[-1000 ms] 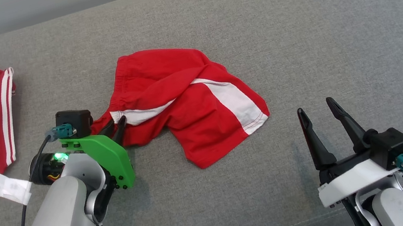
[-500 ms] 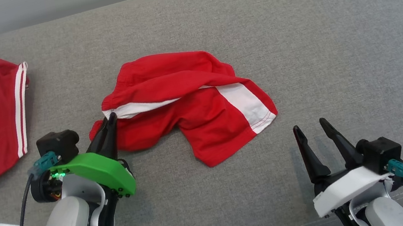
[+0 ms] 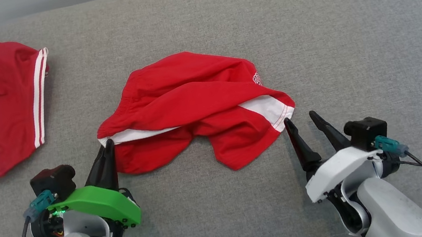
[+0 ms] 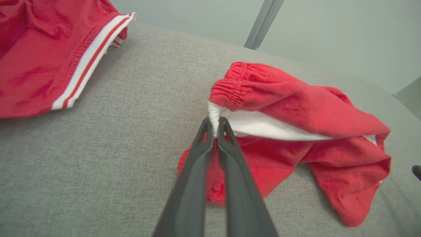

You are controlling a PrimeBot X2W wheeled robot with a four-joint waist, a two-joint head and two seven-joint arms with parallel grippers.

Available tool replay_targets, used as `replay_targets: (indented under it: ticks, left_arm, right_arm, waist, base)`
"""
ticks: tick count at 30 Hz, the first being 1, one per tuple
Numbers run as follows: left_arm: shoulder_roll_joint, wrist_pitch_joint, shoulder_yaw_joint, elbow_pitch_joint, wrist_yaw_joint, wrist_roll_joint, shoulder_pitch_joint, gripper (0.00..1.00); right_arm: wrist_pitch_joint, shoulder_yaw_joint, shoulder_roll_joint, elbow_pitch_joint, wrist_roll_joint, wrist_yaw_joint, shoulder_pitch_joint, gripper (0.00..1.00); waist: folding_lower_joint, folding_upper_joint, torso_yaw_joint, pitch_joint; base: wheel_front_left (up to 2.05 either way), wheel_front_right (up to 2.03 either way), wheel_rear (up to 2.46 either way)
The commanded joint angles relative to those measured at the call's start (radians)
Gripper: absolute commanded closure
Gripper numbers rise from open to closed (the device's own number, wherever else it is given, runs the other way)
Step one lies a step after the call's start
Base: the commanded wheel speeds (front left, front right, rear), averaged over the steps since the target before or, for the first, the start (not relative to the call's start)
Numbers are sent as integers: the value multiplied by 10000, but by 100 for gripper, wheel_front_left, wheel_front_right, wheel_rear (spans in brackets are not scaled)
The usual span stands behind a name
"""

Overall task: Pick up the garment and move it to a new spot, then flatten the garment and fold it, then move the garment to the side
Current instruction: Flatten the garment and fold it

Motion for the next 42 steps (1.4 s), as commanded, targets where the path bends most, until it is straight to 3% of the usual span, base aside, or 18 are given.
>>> replay_targets:
  ticks: [1, 8, 16, 19, 21, 27, 42]
  left_arm:
    - [0, -71, 7, 29, 29, 15, 8, 100]
    - [-225, -226, -140, 453, -64, 71, -362, 100]
    - [-319, -421, -188, 839, -172, 37, -652, 100]
    - [-342, -500, -208, 936, -195, 32, -727, 100]
    - [-354, -502, -232, 995, -209, 35, -746, 100]
    - [-329, -657, -228, 1045, -225, 17, -802, 100]
    - [-138, -1130, -71, -4, -150, -27, -593, 100]
  right_arm:
    - [-32, 37, -45, 125, 84, -3, -104, 0]
    - [-32, 545, -42, 1452, 572, -3, -1091, 0]
    - [-32, 882, -42, 2042, 968, -3, -1672, 1]
    - [-32, 925, -42, 2098, 1035, -3, -1751, 22]
    - [-32, 925, -42, 2106, 1043, -3, -1794, 46]
    - [-31, 665, -42, 1623, 1008, -3, -1579, 100]
    - [-32, 291, -42, -520, 244, -3, -771, 100]
  waist:
    - [0, 97, 87, 85]
    - [0, 97, 269, 295]
    - [0, 97, 370, 472]
    - [0, 97, 396, 518]
    - [0, 97, 410, 538]
    - [0, 97, 374, 527]
    - [0, 97, -57, 64]
  base:
    - [0, 0, 0]
    - [0, 0, 0]
    - [0, 0, 0]
    - [0, 0, 0]
    - [0, 0, 0]
    - [0, 0, 0]
    - [0, 0, 0]
